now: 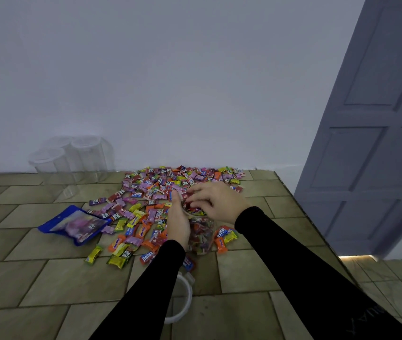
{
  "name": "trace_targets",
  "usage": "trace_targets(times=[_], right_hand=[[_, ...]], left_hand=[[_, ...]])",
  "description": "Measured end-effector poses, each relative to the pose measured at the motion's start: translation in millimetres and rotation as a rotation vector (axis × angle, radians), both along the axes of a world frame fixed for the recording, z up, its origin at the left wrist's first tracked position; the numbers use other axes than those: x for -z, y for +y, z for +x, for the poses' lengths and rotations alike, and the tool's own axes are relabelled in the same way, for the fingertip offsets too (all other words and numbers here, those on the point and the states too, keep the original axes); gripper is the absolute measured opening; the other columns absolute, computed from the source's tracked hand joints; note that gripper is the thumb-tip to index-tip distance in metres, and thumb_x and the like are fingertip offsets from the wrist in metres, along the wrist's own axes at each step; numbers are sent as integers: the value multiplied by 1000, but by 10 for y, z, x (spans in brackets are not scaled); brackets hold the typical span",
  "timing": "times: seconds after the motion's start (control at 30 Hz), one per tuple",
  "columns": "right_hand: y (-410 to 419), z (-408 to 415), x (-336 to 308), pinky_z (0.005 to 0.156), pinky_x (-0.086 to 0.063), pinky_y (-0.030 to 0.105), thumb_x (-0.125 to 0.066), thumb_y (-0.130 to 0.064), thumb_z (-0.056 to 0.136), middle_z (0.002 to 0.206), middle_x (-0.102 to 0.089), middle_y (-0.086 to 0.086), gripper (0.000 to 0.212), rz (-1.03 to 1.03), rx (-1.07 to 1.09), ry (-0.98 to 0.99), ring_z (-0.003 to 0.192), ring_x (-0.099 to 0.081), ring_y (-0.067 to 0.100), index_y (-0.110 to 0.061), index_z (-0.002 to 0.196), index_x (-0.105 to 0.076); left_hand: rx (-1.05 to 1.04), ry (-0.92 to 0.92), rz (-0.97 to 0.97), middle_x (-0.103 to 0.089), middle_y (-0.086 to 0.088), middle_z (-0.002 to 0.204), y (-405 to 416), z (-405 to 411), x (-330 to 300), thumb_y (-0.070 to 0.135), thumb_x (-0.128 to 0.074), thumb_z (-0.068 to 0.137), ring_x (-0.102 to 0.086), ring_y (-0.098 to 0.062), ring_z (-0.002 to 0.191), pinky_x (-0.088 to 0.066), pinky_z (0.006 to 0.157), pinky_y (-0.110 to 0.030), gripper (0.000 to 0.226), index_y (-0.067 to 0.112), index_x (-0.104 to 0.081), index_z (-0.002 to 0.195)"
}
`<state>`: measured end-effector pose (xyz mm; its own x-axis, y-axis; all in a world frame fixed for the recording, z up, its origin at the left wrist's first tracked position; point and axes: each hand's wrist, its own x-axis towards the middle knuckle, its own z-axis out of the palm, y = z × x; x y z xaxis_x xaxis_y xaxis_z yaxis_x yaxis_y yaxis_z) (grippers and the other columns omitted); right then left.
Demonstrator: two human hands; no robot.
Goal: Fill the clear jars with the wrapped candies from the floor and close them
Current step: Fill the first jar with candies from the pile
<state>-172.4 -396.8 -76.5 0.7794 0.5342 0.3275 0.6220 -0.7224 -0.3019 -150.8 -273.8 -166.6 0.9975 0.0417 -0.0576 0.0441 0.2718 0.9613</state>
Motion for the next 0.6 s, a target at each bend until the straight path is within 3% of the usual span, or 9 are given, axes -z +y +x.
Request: trace_targets(times=[0.07,0.1,0.2,0.33,0.43,0.47,0.53,0.6], right_hand=[[20,11,-113,104,-38,30,-68,-19,86,121,-68,1,19,-34,28,87,108,-62,13,-12,102,-76],[22,16,-162,104,-36,29,-71,-20,84,117,-69,0,21,-48,54,133,107,-62,13,-12,102,-76],[43,41,-229,87,-42,22,-75,-18,81,108,-72,2,24,-105,150,254,102,-62,14,-14,105,-75],[131,67,-275,82,-48,26,-75,-18,80,102,-73,4,23,-227,161,258,99,-63,17,-14,102,-76],[89,21,-340,59,-42,9,-74,-16,81,105,-69,3,26,-179,150,252,89,-59,12,-12,106,-74],[65,-1,-363,58,-41,9,-73,-16,81,106,-68,2,26,-131,148,238,89,-59,12,-12,107,-73],[39,-22,-385,72,-44,18,-71,-18,83,104,-70,0,26,-69,141,181,95,-62,13,-16,109,-72],[62,-36,-378,74,-39,20,-69,-21,86,102,-71,-1,23,-70,135,163,94,-63,11,-18,109,-73]], left_hand=[[-19,-22,25,-63,-17,125,10,-25,-24,71,-27,92,-60,-23,112,-41,101,-38,76,12,-62,125],[11,-32,26,-67,-14,120,10,-51,-46,77,-27,88,-62,-23,111,-42,104,-43,79,16,-68,119],[39,-23,1,-72,-6,110,2,-67,-52,90,-29,74,-64,-25,111,-41,105,-52,84,25,-74,104],[15,-24,-9,-68,-18,115,-5,-103,-86,83,-35,77,-60,-36,114,-41,105,-55,85,14,-70,111],[54,17,-5,-70,-8,114,17,-86,-72,92,-37,69,-62,-28,114,-41,105,-53,86,24,-73,108],[51,14,24,-70,-4,112,17,-73,-60,92,-34,70,-61,-26,113,-41,105,-53,82,29,-73,106],[7,-6,124,-65,7,102,21,-61,-62,85,-28,71,-58,-22,107,-41,104,-55,60,43,-63,97],[-19,-1,124,-63,3,97,19,-88,-90,83,-26,75,-59,-26,102,-41,104,-55,60,38,-63,91]])
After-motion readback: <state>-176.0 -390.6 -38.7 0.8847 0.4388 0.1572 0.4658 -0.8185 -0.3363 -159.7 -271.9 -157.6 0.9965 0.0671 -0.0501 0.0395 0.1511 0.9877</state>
